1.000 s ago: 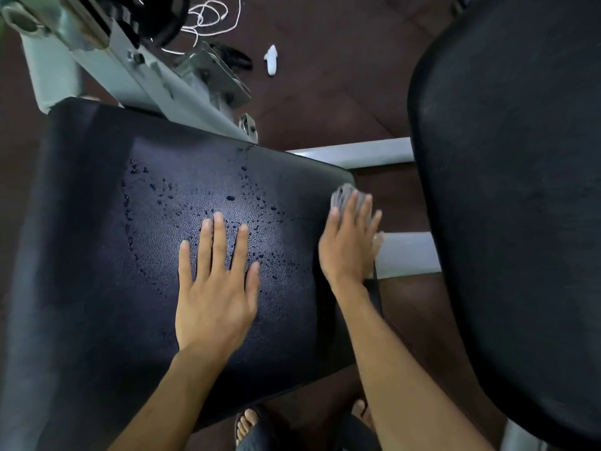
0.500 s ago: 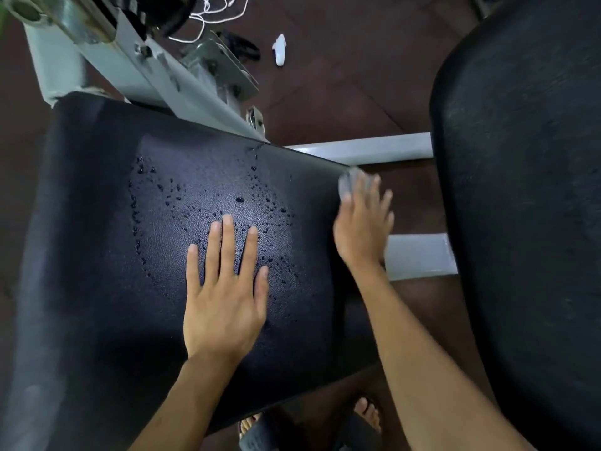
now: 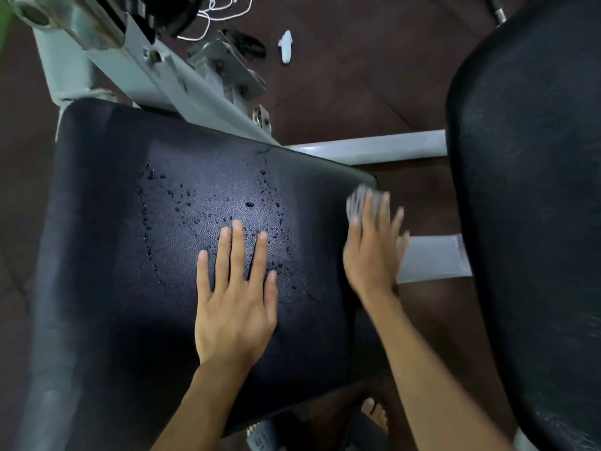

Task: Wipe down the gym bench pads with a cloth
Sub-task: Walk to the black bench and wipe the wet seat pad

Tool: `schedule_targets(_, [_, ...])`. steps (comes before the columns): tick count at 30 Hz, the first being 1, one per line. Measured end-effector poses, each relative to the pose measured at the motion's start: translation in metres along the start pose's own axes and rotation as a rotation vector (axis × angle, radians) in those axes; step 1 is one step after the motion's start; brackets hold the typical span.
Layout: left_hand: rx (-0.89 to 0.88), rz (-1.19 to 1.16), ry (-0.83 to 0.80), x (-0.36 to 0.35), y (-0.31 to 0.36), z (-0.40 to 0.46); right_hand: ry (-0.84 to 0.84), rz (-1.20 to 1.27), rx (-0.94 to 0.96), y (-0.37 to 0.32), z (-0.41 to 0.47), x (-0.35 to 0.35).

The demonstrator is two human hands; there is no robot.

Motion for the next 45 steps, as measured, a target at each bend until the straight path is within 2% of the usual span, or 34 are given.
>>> schedule_targets(2, [-0.001,0.01,0.003,-0.001,-0.001,-0.001,-0.006,0.04,-0.003,-0.035,0.051,-0.003])
schedule_targets(4, [-0.002,0.016,0.0,-0.002,0.0,0.0,-0.004,0.014,0.131,-0.072,0.048,-0.009])
schedule_targets(6, [0.003,0.013,0.002,-0.002,-0.001,0.0,-0.022,-0.029,0.314,-0.089,-0.01,-0.015])
schedule_targets(8, [0.008,0.015,-0.004,-0.003,-0.001,0.0,-0.093,-0.055,0.394,-0.068,-0.093,-0.018])
schedule_targets(11, [0.01,0.016,-0.011,-0.003,-0.002,-0.001,-0.173,-0.072,0.272,0.009,-0.17,-0.02])
schedule_targets(14, [0.014,0.028,-0.011,-0.001,-0.002,-0.002,-0.135,-0.095,0.081,0.053,-0.157,-0.018])
schedule_targets(19, [0.007,0.037,-0.009,-0.003,-0.001,-0.001,0.013,0.021,-0.093,0.002,-0.031,-0.006])
schedule_targets(22, [0.013,0.03,-0.012,-0.004,-0.002,-0.001,0.025,0.023,0.006,-0.048,-0.02,-0.013])
schedule_targets(25, [0.014,0.007,-0.011,-0.003,-0.002,0.0,-0.047,0.029,0.198,-0.069,-0.086,-0.02])
schedule_targets(28, [0.015,0.0,-0.02,-0.003,-0.002,0.0,-0.181,0.07,0.218,-0.053,-0.139,-0.024])
schedule_targets(30, [0.015,-0.005,-0.011,-0.002,-0.003,0.0,-0.24,0.226,0.194,-0.046,-0.142,-0.019])
schedule_targets(32, [0.009,-0.005,-0.006,-0.002,-0.002,0.0,-0.19,0.404,0.198,-0.04,-0.124,-0.003])
schedule_targets(34, [0.005,0.007,0.0,-0.002,-0.004,0.0,-0.063,0.477,0.205,-0.023,-0.088,0.012])
schedule_targets(36, [0.006,0.014,-0.003,-0.002,-0.003,-0.001,-0.007,0.437,0.196,-0.005,-0.048,0.011])
schedule_targets(40, [-0.009,0.021,-0.004,0.003,-0.001,-0.001,0.006,0.063,0.266,-0.002,-0.018,-0.011])
schedule_targets(45, [0.06,-0.088,0.047,0.017,0.029,-0.009,0.01,-0.043,0.299,-0.003,-0.021,-0.011])
Point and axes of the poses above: each hand's wrist, its own z-axis towards the middle knuckle, its own x-axis out of the back of the hand, y = z × x, the point moved 9 cm from there along z, towards the middle knuckle, and after that the axes turned 3 degrees about -z, right-handed, at the moved point
